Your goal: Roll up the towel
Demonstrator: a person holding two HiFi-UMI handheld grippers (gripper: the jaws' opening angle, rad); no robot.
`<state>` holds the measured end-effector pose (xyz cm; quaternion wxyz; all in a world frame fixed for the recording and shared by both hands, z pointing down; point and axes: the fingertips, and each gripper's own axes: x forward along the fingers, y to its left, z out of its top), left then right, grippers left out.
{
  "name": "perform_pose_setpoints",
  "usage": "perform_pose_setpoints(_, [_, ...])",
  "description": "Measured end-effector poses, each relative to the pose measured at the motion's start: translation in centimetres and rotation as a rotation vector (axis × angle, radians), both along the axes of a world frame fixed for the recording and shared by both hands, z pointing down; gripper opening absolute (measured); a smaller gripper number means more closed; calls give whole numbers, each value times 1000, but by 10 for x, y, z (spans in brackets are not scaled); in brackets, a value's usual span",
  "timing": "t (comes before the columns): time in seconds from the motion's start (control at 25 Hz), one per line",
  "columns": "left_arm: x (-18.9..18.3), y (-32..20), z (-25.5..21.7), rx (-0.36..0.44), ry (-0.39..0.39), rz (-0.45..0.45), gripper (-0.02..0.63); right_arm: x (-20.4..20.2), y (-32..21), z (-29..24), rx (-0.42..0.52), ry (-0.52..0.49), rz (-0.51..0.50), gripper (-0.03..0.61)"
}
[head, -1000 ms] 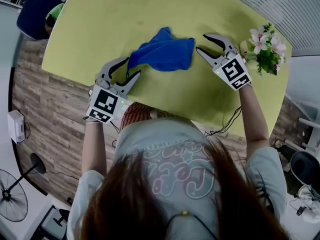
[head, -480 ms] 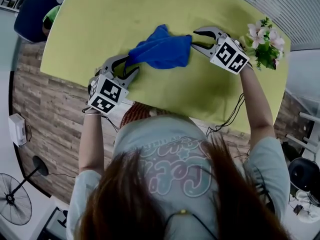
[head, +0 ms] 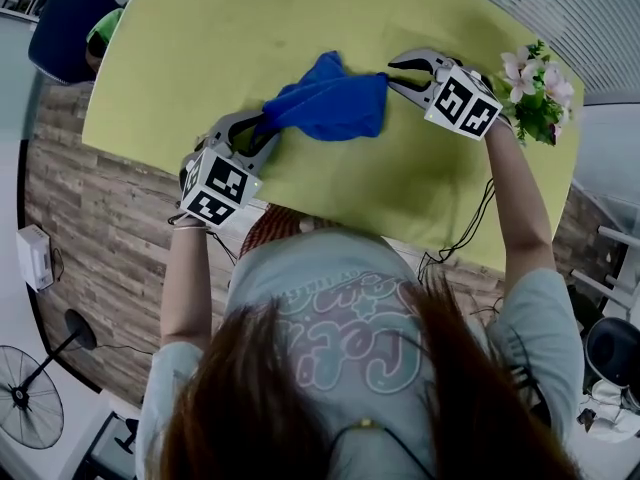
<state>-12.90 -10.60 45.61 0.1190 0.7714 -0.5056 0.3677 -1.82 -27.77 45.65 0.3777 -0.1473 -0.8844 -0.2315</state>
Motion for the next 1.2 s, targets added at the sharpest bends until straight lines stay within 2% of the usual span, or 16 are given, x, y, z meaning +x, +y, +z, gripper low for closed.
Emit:
perform_pose_setpoints(0.36, [-3, 3, 0, 5, -14, -11, 102, -2, 14, 0, 22, 60, -117, 109])
perform_pose_setpoints(0.4, [-4, 3, 0, 6, -23, -13, 78, -2, 15, 1, 23, 62, -122, 100])
perform_pose_setpoints(0.56, [-5, 0, 1, 2, -31, -7, 72, 1, 16, 4, -32, 62, -112, 57])
perform_pose_setpoints(0.64, [-4, -1, 1, 0, -47, 5, 32, 4, 17, 6, -59, 65, -100, 31])
perform_pose_setpoints(0.72, [-4, -2, 0, 3, -63, 12, 24, 6, 17, 5, -59, 59, -88, 23])
perform_pose_setpoints(1.0, [-15, -5, -18, 63, 5, -19, 19, 15, 15, -21, -60, -59, 18, 17])
perform_pose_setpoints(1.2, [-23, -13, -52, 136, 49, -35, 18, 16, 16, -66, -14, -202, 116, 17])
